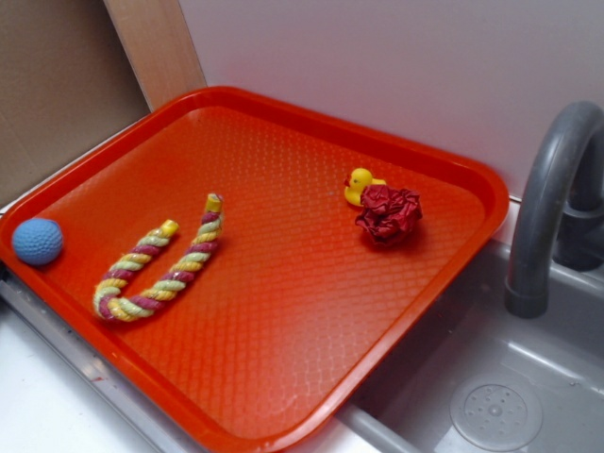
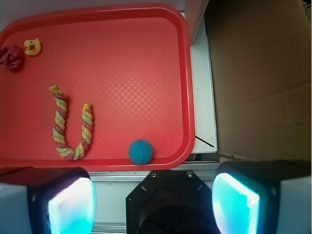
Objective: Grab the yellow duck.
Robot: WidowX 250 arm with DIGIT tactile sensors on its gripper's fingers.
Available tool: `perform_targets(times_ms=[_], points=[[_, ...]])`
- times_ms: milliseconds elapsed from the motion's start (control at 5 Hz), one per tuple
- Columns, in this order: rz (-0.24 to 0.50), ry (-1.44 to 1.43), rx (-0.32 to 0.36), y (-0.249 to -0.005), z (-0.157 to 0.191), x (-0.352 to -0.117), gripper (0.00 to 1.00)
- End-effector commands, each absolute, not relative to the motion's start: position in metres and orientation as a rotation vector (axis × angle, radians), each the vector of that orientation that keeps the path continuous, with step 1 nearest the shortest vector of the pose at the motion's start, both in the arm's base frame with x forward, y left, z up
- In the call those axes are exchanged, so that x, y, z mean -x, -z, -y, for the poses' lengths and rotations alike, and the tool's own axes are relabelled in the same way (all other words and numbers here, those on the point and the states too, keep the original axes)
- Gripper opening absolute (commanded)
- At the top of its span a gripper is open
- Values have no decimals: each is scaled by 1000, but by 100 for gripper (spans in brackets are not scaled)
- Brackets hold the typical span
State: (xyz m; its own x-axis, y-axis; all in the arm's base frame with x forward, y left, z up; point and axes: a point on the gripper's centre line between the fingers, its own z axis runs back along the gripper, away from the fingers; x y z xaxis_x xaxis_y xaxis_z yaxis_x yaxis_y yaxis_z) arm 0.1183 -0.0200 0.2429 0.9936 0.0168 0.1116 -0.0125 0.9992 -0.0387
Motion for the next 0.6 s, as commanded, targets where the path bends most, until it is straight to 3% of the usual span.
perform_targets(times_ms=[0, 400], points=[[112, -15, 38, -243, 20, -118, 100], [230, 22, 201, -232, 97, -155, 100]])
